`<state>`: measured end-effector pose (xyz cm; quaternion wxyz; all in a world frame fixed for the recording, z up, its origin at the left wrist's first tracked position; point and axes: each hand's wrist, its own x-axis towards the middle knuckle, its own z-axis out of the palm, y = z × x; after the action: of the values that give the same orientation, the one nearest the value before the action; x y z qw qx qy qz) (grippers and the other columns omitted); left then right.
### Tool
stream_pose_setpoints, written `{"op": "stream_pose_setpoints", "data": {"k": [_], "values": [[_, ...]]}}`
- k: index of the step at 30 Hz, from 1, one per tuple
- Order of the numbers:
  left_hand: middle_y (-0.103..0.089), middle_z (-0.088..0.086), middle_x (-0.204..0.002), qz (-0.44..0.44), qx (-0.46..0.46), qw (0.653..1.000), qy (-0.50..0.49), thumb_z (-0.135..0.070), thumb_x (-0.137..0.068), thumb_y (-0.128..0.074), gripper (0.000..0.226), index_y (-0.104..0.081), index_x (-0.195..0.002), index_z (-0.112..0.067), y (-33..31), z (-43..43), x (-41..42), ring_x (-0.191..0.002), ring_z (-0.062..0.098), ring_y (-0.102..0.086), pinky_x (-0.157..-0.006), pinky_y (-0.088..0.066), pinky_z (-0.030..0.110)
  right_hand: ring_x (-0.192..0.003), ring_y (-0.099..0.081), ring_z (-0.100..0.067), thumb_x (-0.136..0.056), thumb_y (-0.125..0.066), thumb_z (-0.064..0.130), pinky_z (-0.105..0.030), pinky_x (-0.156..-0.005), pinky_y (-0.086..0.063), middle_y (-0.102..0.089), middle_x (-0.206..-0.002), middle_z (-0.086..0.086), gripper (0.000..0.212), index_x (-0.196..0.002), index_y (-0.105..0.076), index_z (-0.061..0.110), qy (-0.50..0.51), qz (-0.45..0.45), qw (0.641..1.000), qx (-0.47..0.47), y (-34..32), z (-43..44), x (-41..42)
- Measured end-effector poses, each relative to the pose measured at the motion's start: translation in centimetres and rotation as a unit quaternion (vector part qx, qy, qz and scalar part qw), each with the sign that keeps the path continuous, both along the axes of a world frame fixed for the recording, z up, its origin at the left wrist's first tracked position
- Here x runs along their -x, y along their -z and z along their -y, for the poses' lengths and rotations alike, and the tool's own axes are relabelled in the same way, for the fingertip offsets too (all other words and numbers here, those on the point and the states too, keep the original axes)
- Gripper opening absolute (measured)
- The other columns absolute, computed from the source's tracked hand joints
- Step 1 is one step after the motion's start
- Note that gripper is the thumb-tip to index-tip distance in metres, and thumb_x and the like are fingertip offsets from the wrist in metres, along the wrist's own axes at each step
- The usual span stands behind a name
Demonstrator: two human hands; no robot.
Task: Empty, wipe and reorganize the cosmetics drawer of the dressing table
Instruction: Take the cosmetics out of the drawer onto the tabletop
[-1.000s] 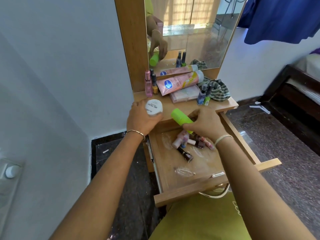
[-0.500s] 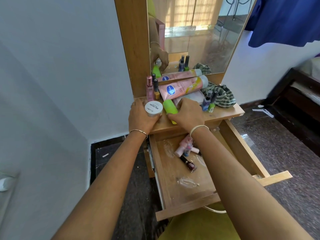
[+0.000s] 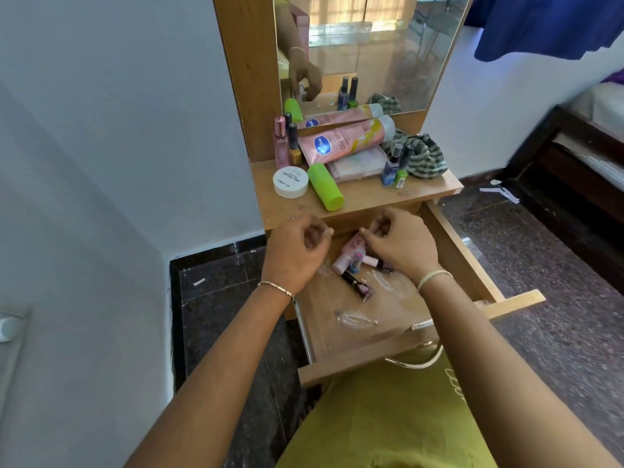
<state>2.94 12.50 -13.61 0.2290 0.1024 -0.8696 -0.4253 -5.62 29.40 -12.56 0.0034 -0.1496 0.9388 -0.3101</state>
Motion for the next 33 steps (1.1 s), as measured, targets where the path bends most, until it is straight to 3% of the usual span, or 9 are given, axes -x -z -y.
{"op": "stream_pose_setpoints", "data": {"k": [3, 6, 9, 13, 22, 29, 31, 33], "values": [[-0.067, -0.004, -0.076, 0.063, 0.034, 0.996, 0.045, -0.022, -0.081, -0.066, 0.007, -0.071, -0.085, -0.018, 1.7, -1.6, -0.5, -0.066, 0.008, -0.059, -0.065, -0.052, 0.028, -0.081, -0.065, -0.02, -0.079, -0.064, 0.034, -0.032, -0.067, -0.052, -0.069, -0.08, 0.003, 0.012, -0.076, -0.065, 0.022, -0.031, 0.049, 0.993, -0.103, 2.2, -1.4, -1.2], [-0.068, 0.008, -0.094, 0.174, 0.142, 0.971, 0.082, -0.029, -0.085, -0.06, 0.02, -0.069, -0.094, -0.014, 2.9, -2.6, 0.4, -0.088, 0.024, -0.062, -0.077, -0.052, 0.037, -0.085, -0.067, -0.028, -0.082, -0.061, 0.033, -0.036, -0.072, -0.055, -0.07, -0.087, -0.007, 0.018, -0.085, -0.07, 0.018, -0.069, 0.065, 0.978, -0.185, 4.0, -1.2, -2.3], [-0.066, 0.015, -0.099, 0.251, 0.231, 0.937, 0.07, -0.032, -0.088, -0.053, 0.025, -0.064, -0.093, -0.01, 4.0, -3.5, 1.6, -0.093, 0.034, -0.061, -0.076, -0.052, 0.041, -0.085, -0.066, -0.031, -0.088, -0.054, 0.036, -0.032, -0.068, -0.047, -0.069, -0.089, -0.011, 0.02, -0.091, -0.066, 0.02, -0.085, 0.046, 0.98, -0.174, 5.0, -0.7, -2.9], [-0.067, 0.014, -0.097, 0.275, 0.277, 0.92, 0.032, -0.035, -0.084, -0.057, 0.025, -0.064, -0.094, -0.013, 4.8, -3.7, 2.8, -0.091, 0.034, -0.064, -0.07, -0.05, 0.037, -0.083, -0.065, -0.031, -0.092, -0.045, 0.035, -0.031, -0.063, -0.043, -0.068, -0.089, -0.011, 0.028, -0.095, -0.066, 0.016, -0.103, 0.022, 0.976, -0.189, 5.3, -0.2, -2.8], [-0.067, 0.015, -0.093, 0.274, 0.242, 0.931, 0.02, -0.037, -0.08, -0.061, 0.03, -0.067, -0.09, -0.01, 4.9, -4.1, 3.6, -0.087, 0.035, -0.064, -0.068, -0.048, 0.035, -0.091, -0.065, -0.031, -0.084, -0.057, 0.02, -0.036, -0.073, -0.053, -0.067, -0.1, -0.009, 0.024, -0.107, -0.058, 0.015, -0.125, 0.04, 0.967, -0.22, 5.8, -0.1, -2.8], [-0.061, 0.006, -0.09, 0.169, 0.169, 0.97, -0.033, -0.04, -0.073, -0.065, 0.032, -0.066, -0.092, -0.014, 3.4, -3.2, 1.5, -0.08, 0.024, -0.06, -0.063, -0.042, 0.029, -0.077, -0.064, -0.021, -0.075, -0.063, 0.03, -0.029, -0.062, -0.049, -0.064, -0.079, 0.002, 0.015, -0.087, -0.055, 0.026, -0.13, 0.07, 0.973, -0.179, 5.2, -1.2, -3.4], [-0.064, 0.005, -0.091, 0.151, 0.127, 0.979, -0.045, -0.038, -0.072, -0.066, 0.032, -0.067, -0.095, -0.016, 2.6, -2.7, 1.0, -0.083, 0.022, -0.06, -0.065, -0.043, 0.028, -0.066, -0.059, -0.014, -0.073, -0.066, 0.032, -0.024, -0.053, -0.04, -0.056, -0.065, 0.01, 0.018, -0.07, -0.048, 0.029, -0.115, 0.095, 0.977, -0.153, 4.6, -1.6, -3.6], [-0.068, 0.002, -0.091, 0.141, 0.091, 0.984, -0.061, -0.038, -0.071, -0.067, 0.032, -0.069, -0.096, -0.018, 1.6, -2.3, 0.4, -0.083, 0.019, -0.061, -0.069, -0.048, 0.029, -0.061, -0.056, -0.005, -0.072, -0.067, 0.032, -0.022, -0.049, -0.035, -0.058, -0.06, 0.012, 0.019, -0.066, -0.049, 0.028, -0.096, 0.121, 0.982, -0.112, 4.1, -1.8, -3.9]]}}
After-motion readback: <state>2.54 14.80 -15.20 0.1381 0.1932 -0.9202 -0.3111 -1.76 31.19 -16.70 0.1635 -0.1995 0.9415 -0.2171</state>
